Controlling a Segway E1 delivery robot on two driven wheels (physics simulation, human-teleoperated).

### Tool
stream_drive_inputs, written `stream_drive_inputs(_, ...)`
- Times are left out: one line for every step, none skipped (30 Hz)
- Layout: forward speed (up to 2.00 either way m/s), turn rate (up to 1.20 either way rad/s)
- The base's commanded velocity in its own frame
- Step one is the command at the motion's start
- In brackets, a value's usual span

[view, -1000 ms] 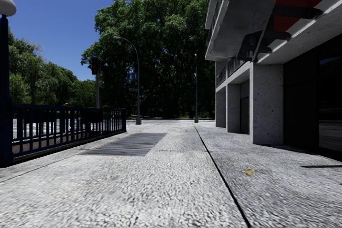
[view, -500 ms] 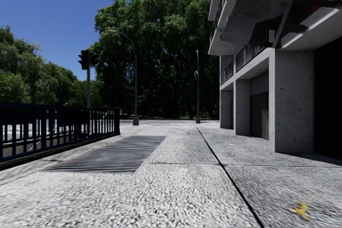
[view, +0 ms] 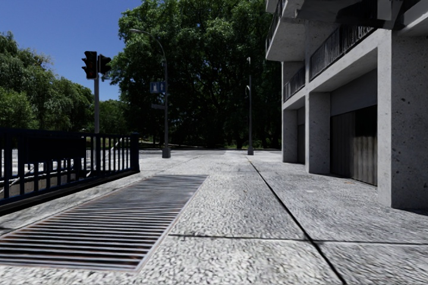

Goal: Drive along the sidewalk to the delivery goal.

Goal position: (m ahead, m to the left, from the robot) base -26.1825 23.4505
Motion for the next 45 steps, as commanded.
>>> stream_drive_inputs(2.0,0.0)
stream_drive_inputs(2.0,0.0)
stream_drive_inputs(2.0,0.0)
stream_drive_inputs(2.0,0.0)
stream_drive_inputs(2.0,0.0)
stream_drive_inputs(2.0,0.0)
stream_drive_inputs(2.0,0.0)
stream_drive_inputs(2.0,0.0)
stream_drive_inputs(2.0,0.0)
stream_drive_inputs(2.0,0.0)
stream_drive_inputs(2.0,0.0)
stream_drive_inputs(2.0,0.0)
stream_drive_inputs(2.0,0.0)
stream_drive_inputs(2.0,0.0)
stream_drive_inputs(2.0,0.0)
stream_drive_inputs(2.0,0.0)
stream_drive_inputs(2.0,0.0)
stream_drive_inputs(2.0,0.0)
stream_drive_inputs(2.0,0.0)
stream_drive_inputs(2.0,0.0)
stream_drive_inputs(2.0,0.0)
stream_drive_inputs(2.0,0.0)
stream_drive_inputs(2.0,0.0)
stream_drive_inputs(2.0,0.0)
stream_drive_inputs(2.0,0.0)
stream_drive_inputs(2.0,0.0)
stream_drive_inputs(2.0,0.0)
stream_drive_inputs(2.0,0.0)
stream_drive_inputs(2.0,0.0)
stream_drive_inputs(2.0,0.0)
stream_drive_inputs(2.0,0.0)
stream_drive_inputs(2.0,0.0)
stream_drive_inputs(2.0,0.0)
stream_drive_inputs(2.0,0.0)
stream_drive_inputs(2.0,0.0)
stream_drive_inputs(2.0,0.0)
stream_drive_inputs(2.0,0.0)
stream_drive_inputs(2.0,0.0)
stream_drive_inputs(2.0,0.0)
stream_drive_inputs(2.0,0.0)
stream_drive_inputs(2.0,0.0)
stream_drive_inputs(2.0,0.0)
stream_drive_inputs(2.0,0.0)
stream_drive_inputs(2.0,0.0)
stream_drive_inputs(2.0,0.15)
